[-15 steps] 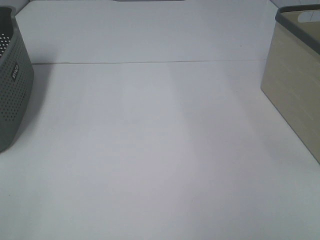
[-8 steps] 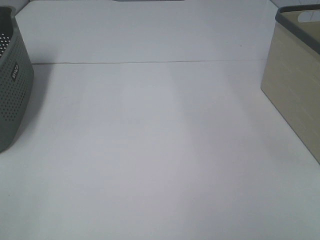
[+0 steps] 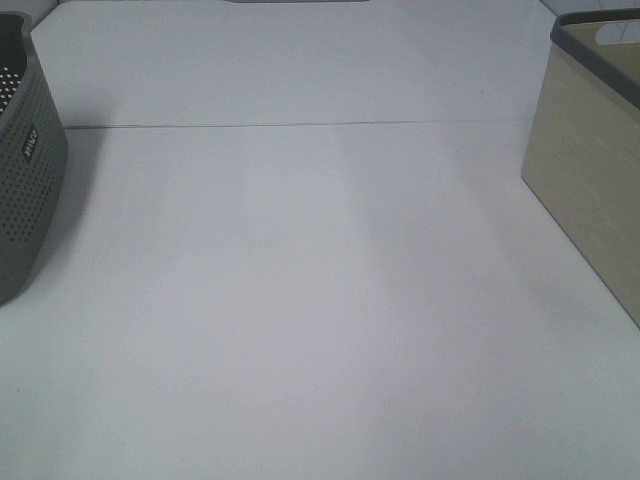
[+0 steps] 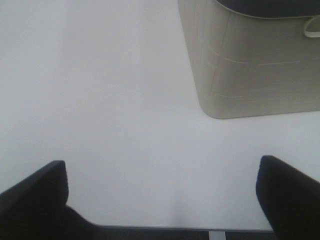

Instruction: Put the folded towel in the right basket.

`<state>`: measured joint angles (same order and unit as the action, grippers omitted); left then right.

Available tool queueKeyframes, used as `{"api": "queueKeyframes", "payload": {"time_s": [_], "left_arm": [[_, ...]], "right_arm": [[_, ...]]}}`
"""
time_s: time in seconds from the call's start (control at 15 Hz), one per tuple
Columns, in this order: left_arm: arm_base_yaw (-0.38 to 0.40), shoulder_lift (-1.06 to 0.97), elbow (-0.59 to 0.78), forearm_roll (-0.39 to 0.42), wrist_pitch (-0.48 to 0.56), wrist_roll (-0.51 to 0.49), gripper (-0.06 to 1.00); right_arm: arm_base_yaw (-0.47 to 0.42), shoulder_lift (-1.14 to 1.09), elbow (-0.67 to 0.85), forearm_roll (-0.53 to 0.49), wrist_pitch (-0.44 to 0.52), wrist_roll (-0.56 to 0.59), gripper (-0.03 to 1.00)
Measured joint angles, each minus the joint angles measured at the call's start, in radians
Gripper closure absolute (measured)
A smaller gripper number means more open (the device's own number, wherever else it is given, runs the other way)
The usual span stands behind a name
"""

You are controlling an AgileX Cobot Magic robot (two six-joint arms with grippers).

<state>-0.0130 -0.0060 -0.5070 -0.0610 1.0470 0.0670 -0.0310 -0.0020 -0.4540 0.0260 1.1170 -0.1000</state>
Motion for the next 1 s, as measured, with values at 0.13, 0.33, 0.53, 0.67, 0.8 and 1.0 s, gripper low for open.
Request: {"api": "queueKeyframes", "payload": {"time_s": [0.13, 0.33, 0.53, 0.67, 0.8, 1.0], "left_arm": [[0.0, 0.0, 0.0, 0.0, 0.0, 0.0, -0.05], [0.0, 0.0, 0.0, 0.0, 0.0, 0.0, -0.05], [0.0, 0.0, 0.0, 0.0, 0.0, 0.0, -0.05], [0.0, 0.0, 0.0, 0.0, 0.0, 0.0, -0.05], [0.0, 0.0, 0.0, 0.0, 0.0, 0.0, -0.05], [0.0, 0.0, 0.0, 0.0, 0.0, 0.0, -0.05]], "right_arm": [[0.0, 0.0, 0.0, -0.013, -0.001, 0.011, -0.01], [0.0, 0.0, 0.0, -0.013, -0.001, 0.012, -0.01], [0.0, 0.0, 0.0, -0.012, -0.003, 0.012, -0.01], [0.0, 0.0, 0.0, -0.012, -0.008, 0.012, -0.01], [0.0, 0.0, 0.0, -0.012, -0.008, 0.012, -0.01], [0.0, 0.0, 0.0, -0.012, -0.008, 0.013, -0.01]]}}
